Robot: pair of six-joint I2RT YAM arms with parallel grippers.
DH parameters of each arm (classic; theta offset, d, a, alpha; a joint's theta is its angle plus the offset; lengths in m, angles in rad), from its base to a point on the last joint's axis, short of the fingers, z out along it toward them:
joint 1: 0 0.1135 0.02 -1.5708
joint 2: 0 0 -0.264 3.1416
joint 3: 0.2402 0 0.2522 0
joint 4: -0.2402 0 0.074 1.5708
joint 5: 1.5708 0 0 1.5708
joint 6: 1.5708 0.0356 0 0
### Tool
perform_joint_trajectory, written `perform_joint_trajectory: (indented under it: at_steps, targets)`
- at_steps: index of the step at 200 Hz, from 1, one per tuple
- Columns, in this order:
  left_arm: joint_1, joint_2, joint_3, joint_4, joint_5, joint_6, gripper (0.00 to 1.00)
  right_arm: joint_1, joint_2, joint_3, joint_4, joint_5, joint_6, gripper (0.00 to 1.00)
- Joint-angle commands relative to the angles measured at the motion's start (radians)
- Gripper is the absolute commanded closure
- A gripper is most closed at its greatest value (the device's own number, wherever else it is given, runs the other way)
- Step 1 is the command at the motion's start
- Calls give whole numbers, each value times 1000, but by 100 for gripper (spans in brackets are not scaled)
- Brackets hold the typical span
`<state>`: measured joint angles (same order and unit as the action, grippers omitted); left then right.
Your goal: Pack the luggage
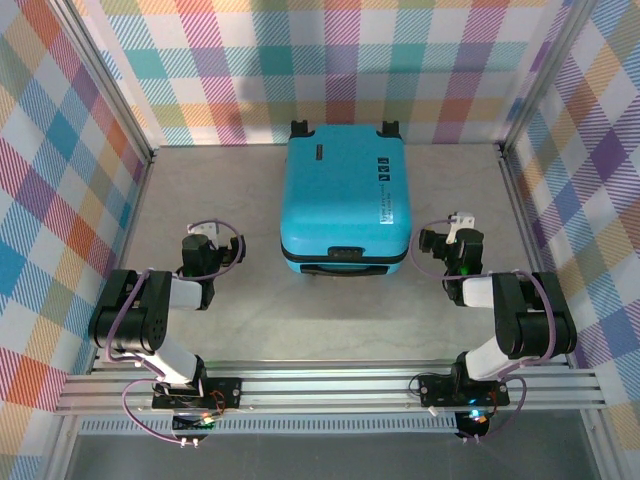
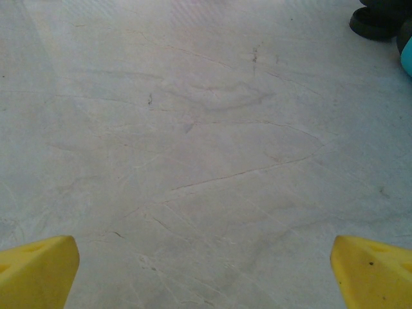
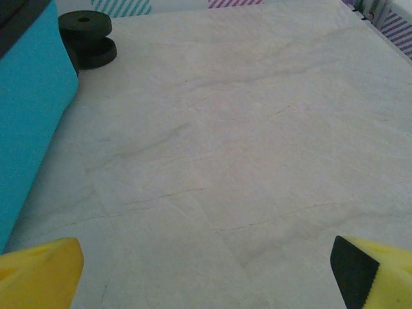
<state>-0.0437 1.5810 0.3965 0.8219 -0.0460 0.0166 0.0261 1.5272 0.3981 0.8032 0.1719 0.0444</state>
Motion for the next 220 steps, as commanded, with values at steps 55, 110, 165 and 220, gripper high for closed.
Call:
perform_joint_trajectory:
  at_steps: [55,110,165,220]
  targets:
    - [-22,-3,22,19,-28,23,0,2,0,-5,48,-23,6,1]
    - [-21,-3,23,19,-28,22,0,3,0,-4,47,-23,8,1]
    - [-21,-3,23,19,-28,22,0,3,0,-4,47,-23,8,1]
    - [-21,-3,22,19,-28,22,0,2,0,-4,47,-23,7,1]
